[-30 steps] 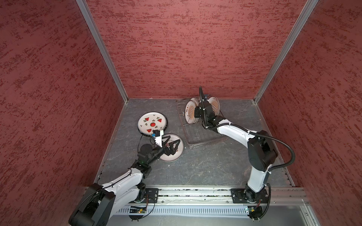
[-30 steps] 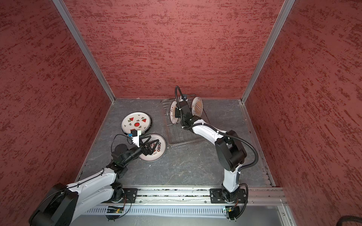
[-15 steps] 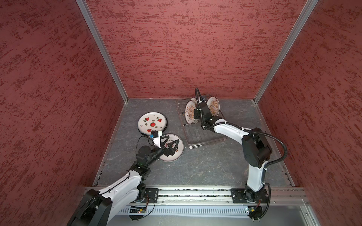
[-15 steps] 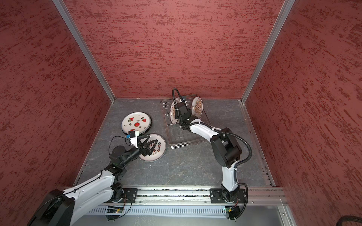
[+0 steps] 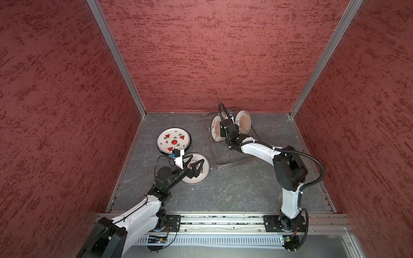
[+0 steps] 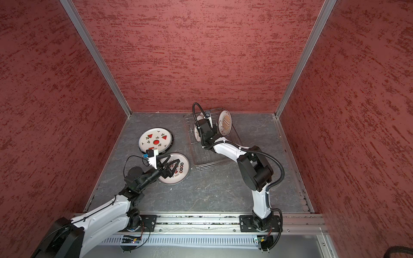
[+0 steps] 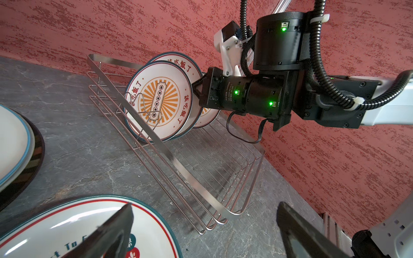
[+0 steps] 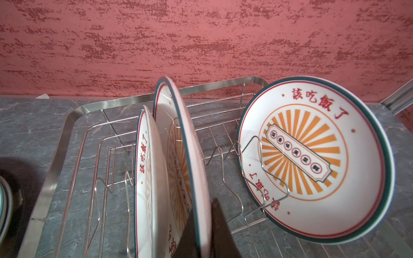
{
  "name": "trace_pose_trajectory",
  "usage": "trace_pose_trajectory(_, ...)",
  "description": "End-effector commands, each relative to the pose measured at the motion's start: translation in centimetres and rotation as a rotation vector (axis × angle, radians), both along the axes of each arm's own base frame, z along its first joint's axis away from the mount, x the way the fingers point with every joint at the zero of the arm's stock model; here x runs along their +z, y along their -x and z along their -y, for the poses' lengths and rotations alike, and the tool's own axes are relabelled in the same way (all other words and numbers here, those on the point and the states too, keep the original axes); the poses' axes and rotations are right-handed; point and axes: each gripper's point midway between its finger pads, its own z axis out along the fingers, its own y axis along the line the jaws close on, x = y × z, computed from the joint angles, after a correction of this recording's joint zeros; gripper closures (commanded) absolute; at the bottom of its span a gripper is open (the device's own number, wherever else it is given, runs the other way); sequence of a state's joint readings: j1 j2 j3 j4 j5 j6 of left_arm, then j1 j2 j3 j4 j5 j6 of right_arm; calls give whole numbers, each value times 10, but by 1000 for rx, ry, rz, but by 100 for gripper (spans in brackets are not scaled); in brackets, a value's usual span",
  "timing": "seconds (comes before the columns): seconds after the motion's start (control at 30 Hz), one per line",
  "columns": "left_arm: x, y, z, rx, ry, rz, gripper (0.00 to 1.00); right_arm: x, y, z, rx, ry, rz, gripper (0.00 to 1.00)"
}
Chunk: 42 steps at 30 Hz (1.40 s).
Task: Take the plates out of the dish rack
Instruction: 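Insert the right gripper between the rack plates toward the sunburst-print plate, then close the right gripper on the sunburst plate rim and lift it out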
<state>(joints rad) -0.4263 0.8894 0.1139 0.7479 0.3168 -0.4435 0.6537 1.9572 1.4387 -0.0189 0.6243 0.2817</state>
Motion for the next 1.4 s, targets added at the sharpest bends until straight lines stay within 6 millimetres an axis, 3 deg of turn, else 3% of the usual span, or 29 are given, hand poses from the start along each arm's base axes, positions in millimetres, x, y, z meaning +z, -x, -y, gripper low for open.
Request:
trace_pose_trajectory(0.0,-1,3,0,-7,9,-8,1,26,-2,-7,-37,-20,84,95)
trace_pose_trajectory(0.37,7,11,-5,4,22,16,1,70,8,-6,-98,85,161,97)
trace_pose_trajectory(0.8,8,13,-2,-13,29,16,1,113,29,14,-145,121,238,98)
trace_pose_trajectory(1.37,8,12,-2,-4,35,14,1,145,68,47,-158,73,322,98)
